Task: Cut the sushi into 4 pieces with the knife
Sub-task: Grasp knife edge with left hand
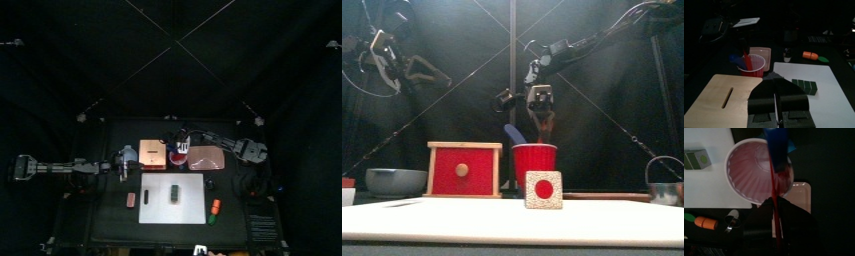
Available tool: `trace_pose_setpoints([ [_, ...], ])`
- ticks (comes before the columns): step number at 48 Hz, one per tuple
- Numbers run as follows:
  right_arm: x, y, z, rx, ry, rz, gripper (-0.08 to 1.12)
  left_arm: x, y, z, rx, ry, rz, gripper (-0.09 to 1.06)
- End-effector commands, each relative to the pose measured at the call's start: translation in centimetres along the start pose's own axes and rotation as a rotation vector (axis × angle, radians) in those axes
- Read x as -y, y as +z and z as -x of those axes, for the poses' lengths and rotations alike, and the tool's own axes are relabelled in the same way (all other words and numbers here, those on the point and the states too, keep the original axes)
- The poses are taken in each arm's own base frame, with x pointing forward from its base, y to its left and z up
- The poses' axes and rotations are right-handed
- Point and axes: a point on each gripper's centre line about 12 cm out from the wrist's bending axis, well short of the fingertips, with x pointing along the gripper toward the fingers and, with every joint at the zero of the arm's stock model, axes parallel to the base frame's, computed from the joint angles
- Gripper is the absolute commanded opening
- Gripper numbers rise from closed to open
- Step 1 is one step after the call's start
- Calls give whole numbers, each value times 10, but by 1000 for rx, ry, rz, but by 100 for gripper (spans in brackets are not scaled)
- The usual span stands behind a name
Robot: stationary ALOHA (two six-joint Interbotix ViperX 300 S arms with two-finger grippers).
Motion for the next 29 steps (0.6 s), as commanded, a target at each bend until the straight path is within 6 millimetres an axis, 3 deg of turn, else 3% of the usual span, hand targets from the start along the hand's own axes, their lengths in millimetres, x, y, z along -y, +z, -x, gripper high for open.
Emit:
trace_pose_setpoints([
  [1,-10,-7,56,117,-41,11,16,-1,9,1,32,5,-1,-3],
  [15,-44,-40,113,257,-9,26,16,-1,21,8,90,6,3,0],
  [24,-75,-75,149,450,-28,50,16,-2,32,8,136,6,5,15],
  [29,-92,-92,149,560,-59,65,16,-1,34,8,158,3,5,25],
])
